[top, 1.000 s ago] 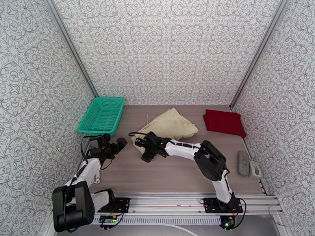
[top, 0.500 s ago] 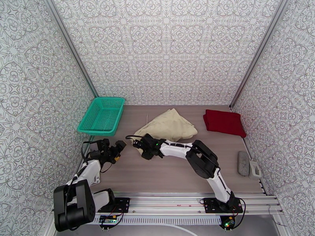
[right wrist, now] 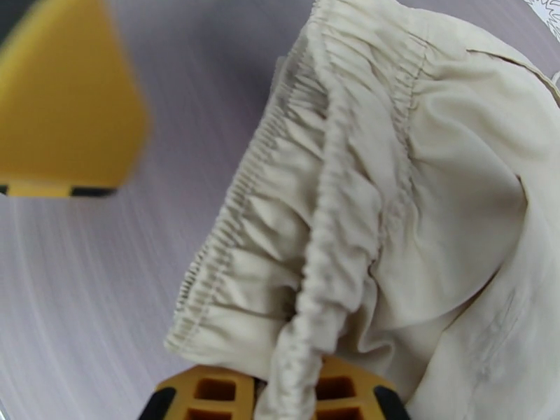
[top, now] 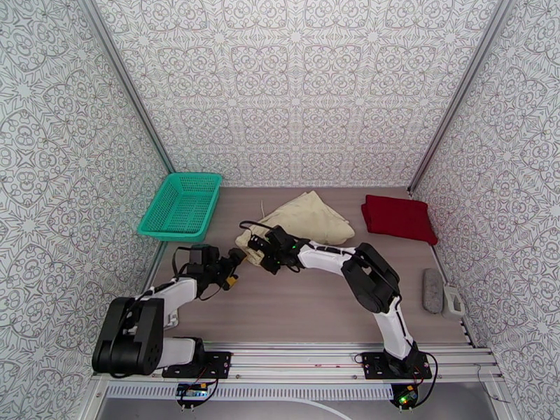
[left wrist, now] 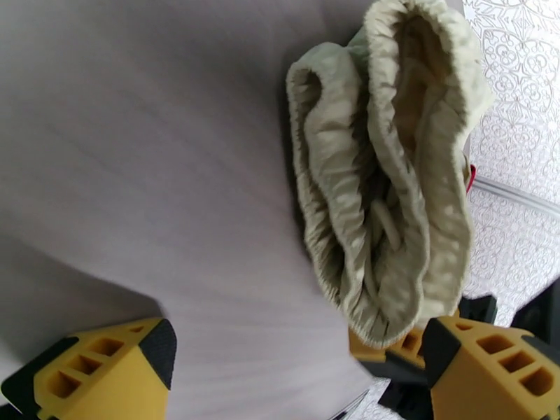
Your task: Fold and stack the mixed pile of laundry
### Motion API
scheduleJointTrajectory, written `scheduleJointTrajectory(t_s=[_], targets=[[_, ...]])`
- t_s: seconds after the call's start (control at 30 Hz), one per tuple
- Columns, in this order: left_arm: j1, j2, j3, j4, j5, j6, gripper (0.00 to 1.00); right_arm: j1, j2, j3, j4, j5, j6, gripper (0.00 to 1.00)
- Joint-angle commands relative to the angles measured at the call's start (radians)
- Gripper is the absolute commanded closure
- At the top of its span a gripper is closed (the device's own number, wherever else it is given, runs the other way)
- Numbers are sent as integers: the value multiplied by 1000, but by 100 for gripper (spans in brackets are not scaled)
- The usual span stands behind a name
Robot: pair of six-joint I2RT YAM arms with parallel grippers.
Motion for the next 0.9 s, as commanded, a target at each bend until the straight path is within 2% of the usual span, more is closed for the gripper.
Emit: scheduleJointTrajectory(t_s=[0.0,0.13,0.47,0.73,0.87], targets=[[-41,56,44,143,-49,-122,1,-1,-41,-30,41,-53,17,96],[-70,97,58,232,-65,-172,1,-17,-60,-46,69,-80,27,97],[-120,116,128,122,-134,-222,6,-43,-100,-73,125,-116,48,99],[-129,143,76,374,-164,-364,5,-43,-98,-80,128,-132,50,100],[-132,139,56,406,-181,-406,5,-42,-104,-88,141,-132,57,100]])
